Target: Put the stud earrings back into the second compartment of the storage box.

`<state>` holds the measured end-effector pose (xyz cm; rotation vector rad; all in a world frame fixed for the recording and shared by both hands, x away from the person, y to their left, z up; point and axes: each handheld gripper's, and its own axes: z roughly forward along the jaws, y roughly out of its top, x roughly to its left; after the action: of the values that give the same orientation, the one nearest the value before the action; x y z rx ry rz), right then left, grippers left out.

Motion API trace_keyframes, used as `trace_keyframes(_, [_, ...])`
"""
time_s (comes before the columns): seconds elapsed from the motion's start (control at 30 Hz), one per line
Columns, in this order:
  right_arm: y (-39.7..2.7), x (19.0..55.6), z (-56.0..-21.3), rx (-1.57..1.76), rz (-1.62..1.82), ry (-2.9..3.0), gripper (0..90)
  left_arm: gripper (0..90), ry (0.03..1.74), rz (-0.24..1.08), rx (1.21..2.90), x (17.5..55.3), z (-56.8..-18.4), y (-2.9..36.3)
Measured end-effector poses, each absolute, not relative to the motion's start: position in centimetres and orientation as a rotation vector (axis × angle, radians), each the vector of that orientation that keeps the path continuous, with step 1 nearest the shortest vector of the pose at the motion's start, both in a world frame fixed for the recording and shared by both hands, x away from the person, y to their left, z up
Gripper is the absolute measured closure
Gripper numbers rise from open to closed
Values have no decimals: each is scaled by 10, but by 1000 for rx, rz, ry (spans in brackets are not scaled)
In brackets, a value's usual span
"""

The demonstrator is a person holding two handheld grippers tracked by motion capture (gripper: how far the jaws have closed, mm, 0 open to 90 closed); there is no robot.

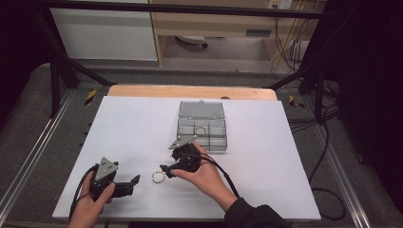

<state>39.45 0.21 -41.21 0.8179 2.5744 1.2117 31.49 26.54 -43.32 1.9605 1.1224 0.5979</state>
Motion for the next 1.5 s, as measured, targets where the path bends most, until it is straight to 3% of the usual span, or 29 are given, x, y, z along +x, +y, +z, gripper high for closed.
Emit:
trace_keyframes(0.17, [15, 389, -428, 766, 1210, 2627, 403, 72, 1121, 597, 1962, 315, -433, 265])
trace_keyframes(0.33, [22, 389, -438, 760, 1195, 2667, 512, 72, 1119, 598, 1961, 315, -433, 265])
trace_keyframes(0.37, [25, 389, -443, 759, 1182, 2677, 571, 72, 1119, 597, 1961, 315, -433, 265])
trace_keyframes(0.83, [35, 387, -453, 680, 1173, 2676, 843, 72, 1115, 591, 1969, 315, -433, 265])
trace_keyframes(1.5, [22, 394, -438, 662, 1234, 2644, 871, 72, 1114, 589, 1969, 315, -433, 264])
